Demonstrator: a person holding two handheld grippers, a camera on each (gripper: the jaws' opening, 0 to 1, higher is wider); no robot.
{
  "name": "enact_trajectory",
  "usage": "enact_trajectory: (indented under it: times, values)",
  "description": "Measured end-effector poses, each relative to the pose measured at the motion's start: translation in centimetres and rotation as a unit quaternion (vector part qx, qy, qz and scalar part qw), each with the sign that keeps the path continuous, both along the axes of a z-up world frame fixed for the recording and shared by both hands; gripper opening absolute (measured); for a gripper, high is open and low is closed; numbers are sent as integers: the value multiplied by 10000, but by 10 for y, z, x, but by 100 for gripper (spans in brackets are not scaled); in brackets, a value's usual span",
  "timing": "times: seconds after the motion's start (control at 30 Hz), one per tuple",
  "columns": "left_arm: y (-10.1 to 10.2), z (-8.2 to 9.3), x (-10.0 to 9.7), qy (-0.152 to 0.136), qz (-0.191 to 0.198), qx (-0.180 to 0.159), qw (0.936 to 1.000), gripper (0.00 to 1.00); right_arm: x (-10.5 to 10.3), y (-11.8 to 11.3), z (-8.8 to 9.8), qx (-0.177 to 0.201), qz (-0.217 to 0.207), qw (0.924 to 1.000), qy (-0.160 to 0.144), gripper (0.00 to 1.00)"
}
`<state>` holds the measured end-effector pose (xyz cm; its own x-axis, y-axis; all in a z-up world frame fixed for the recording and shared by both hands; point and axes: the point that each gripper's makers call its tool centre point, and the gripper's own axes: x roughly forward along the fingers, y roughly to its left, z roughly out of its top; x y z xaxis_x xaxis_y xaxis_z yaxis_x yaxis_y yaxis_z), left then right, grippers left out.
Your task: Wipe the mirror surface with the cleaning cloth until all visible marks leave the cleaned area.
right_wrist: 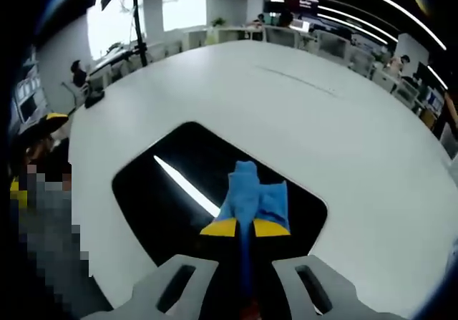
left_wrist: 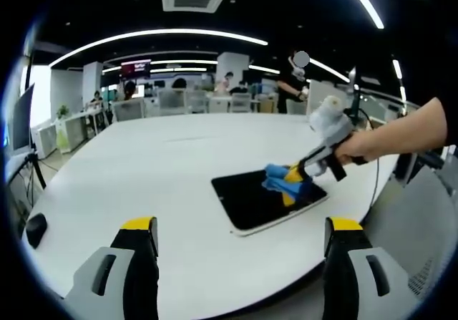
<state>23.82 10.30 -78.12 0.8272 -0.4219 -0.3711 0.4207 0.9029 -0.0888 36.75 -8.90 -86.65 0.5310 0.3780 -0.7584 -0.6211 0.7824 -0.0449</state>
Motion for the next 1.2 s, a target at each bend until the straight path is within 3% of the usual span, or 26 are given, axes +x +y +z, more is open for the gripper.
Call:
enact_trajectory:
  times: [1.2]
  values:
    - [0,1,1,-34,24,-7,10000,96,-3,-40,0,199,-502,9985,-7,1]
